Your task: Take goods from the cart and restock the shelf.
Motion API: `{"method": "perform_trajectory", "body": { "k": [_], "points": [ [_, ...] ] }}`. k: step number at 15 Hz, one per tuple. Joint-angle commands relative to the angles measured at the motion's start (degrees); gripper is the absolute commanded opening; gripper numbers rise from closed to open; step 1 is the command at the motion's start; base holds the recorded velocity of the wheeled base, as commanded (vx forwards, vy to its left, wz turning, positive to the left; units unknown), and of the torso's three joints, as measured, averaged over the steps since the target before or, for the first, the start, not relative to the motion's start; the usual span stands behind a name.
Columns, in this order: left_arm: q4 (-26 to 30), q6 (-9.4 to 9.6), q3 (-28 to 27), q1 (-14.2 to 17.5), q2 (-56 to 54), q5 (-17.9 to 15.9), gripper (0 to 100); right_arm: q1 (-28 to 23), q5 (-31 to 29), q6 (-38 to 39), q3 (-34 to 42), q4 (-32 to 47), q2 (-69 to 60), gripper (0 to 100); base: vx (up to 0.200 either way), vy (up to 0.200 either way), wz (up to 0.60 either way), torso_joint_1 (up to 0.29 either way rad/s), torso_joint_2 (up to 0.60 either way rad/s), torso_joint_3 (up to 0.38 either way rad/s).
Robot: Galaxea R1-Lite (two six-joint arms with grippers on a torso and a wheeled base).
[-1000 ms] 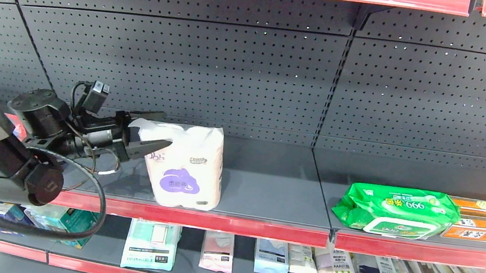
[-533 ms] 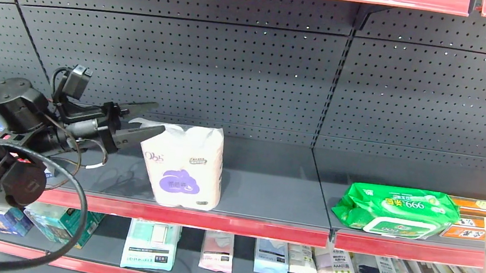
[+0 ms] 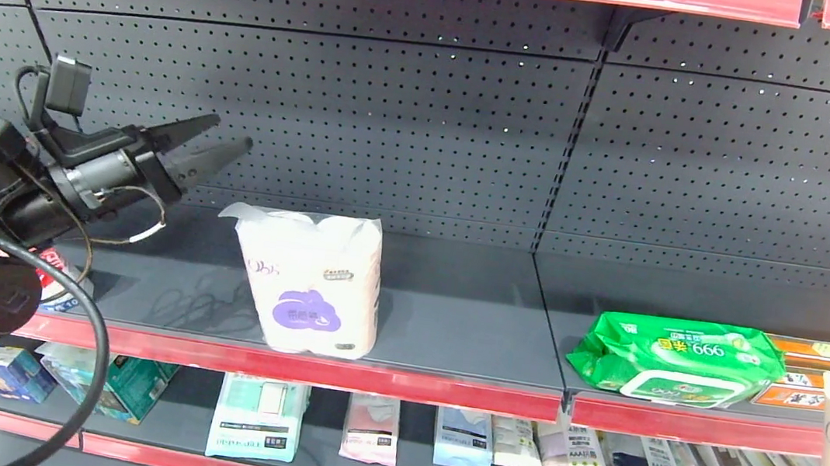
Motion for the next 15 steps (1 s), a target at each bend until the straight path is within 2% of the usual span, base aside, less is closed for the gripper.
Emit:
{"method": "perform_trajectory", "body": {
  "k": [1, 3, 5, 6, 7, 8, 9, 10, 12, 14, 15],
  "points": [
    [0.5, 0.2, -1.1, 0.6, -0.7, 3.3, 100, 0.0, 0.0, 0.0, 0.5, -0.1, -0.5, 0, 0.0, 0.0, 0.0, 0.0, 0.0, 0.0],
    [0.7, 1.52, -0.8, 0.6, -0.8, 10.3, 100, 0.0, 0.0, -0.1, 1.1, 0.0, -1.2, 0, 0.0, 0.0, 0.0, 0.0, 0.0, 0.0],
    [4.3, 6.01, -1.3, 1.2, -0.9, 18.3, 100, 0.0, 0.1, 0.1, 1.1, -0.1, -1.7, 0, 0.0, 0.0, 0.0, 0.0, 0.0, 0.0],
    [6.4, 7.24, -2.1, 1.2, -0.9, 25.7, 100, 0.0, 0.0, 0.2, 1.2, -0.1, -2.0, 0, 0.0, 0.0, 0.0, 0.0, 0.0, 0.0],
    [7.9, 7.5, -2.5, 1.1, -1.1, 30.5, 100, 0.0, 0.1, 0.2, 1.3, 0.0, -2.4, 0, 0.0, 0.0, 0.0, 0.0, 0.0, 0.0],
    [10.9, 8.64, -2.4, 1.1, -3.0, 34.3, 100, 0.0, 0.1, 0.2, 1.4, 0.0, -2.5, 0, 0.0, 0.0, 0.0, 0.0, 0.0, 0.0],
    [13.9, 9.43, -2.2, 1.2, -4.3, 35.6, 100, 0.0, 0.1, 0.3, 1.3, 0.0, -2.6, 0, 0.0, 0.0, 0.0, 0.0, 0.0, 0.0],
    [24.8, 12.07, -2.2, 1.2, -10.6, 39.7, 100, 0.1, 0.2, 0.3, 1.2, -0.1, -3.0, 0, 0.0, 0.0, 0.0, 0.0, 0.0, 0.0],
    [45.6, 12.69, -3.0, 0.4, -21.9, 40.6, 100, 0.1, 0.8, 0.4, 1.3, -0.1, -3.7, 0, 0.0, 0.0, 0.0, 0.0, 0.0, 0.0],
    [57.6, 13.65, -2.9, -0.4, -29.9, 40.3, 100, 0.1, 1.3, 0.4, 1.2, -0.1, -3.7, 0, 0.0, 0.0, 0.0, 0.0, 0.0, 0.0],
    [60.4, 13.74, -2.4, -0.4, -32.5, 39.7, 100, 0.1, 1.4, 0.7, 1.2, -0.1, -3.7, 0, 0.0, 0.0, 0.0, 0.0, 0.0, 0.0]
  ]
}}
